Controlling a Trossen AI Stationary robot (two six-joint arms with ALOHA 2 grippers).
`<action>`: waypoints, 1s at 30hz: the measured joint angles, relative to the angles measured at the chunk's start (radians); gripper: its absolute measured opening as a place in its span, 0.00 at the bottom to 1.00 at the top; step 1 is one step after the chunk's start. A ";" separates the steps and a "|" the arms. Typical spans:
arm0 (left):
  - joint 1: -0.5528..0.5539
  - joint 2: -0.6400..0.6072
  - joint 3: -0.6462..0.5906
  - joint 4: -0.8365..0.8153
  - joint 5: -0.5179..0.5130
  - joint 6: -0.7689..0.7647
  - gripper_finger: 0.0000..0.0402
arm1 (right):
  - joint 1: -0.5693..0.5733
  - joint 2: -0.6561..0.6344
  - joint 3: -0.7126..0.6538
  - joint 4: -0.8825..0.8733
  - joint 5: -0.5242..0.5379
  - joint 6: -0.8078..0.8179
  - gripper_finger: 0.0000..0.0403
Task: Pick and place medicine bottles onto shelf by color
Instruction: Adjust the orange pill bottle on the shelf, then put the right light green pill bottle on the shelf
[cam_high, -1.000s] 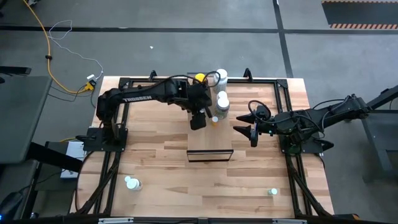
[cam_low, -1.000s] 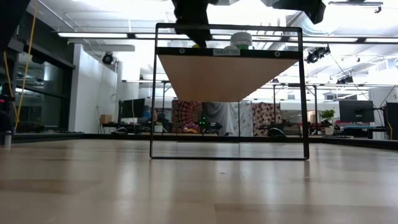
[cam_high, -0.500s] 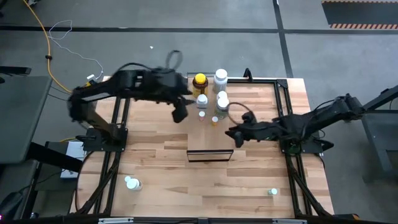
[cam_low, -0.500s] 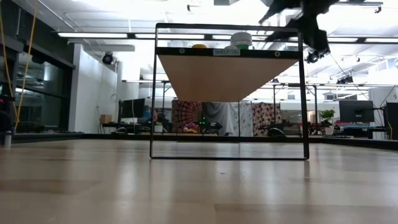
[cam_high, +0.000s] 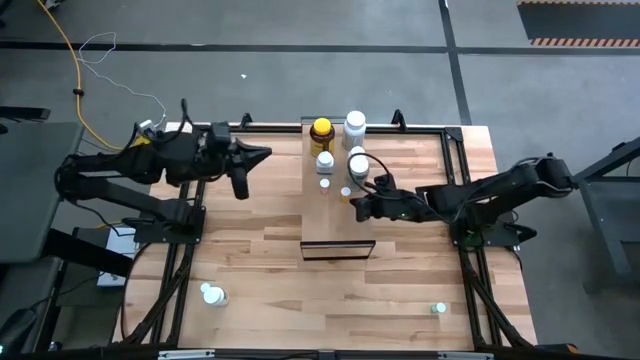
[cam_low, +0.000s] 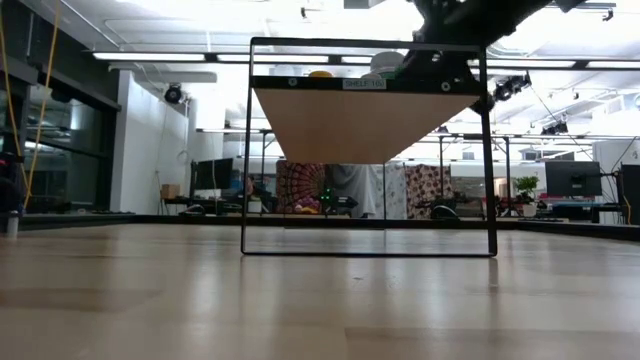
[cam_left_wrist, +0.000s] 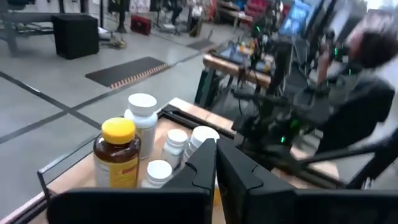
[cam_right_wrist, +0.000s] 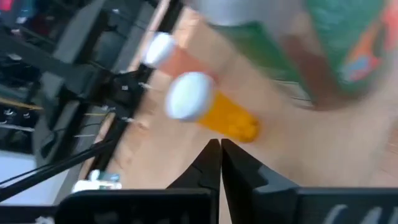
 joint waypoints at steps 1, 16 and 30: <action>0.000 -0.021 -0.023 0.020 -0.003 -0.015 0.01 | -0.006 0.004 0.000 -0.012 -0.001 0.015 0.01; 0.000 -0.067 -0.067 0.030 -0.008 -0.021 0.00 | -0.043 0.089 0.000 0.074 -0.058 0.085 0.00; 0.000 -0.066 -0.067 0.023 -0.008 -0.021 0.01 | -0.078 0.111 0.000 0.159 0.008 0.088 0.00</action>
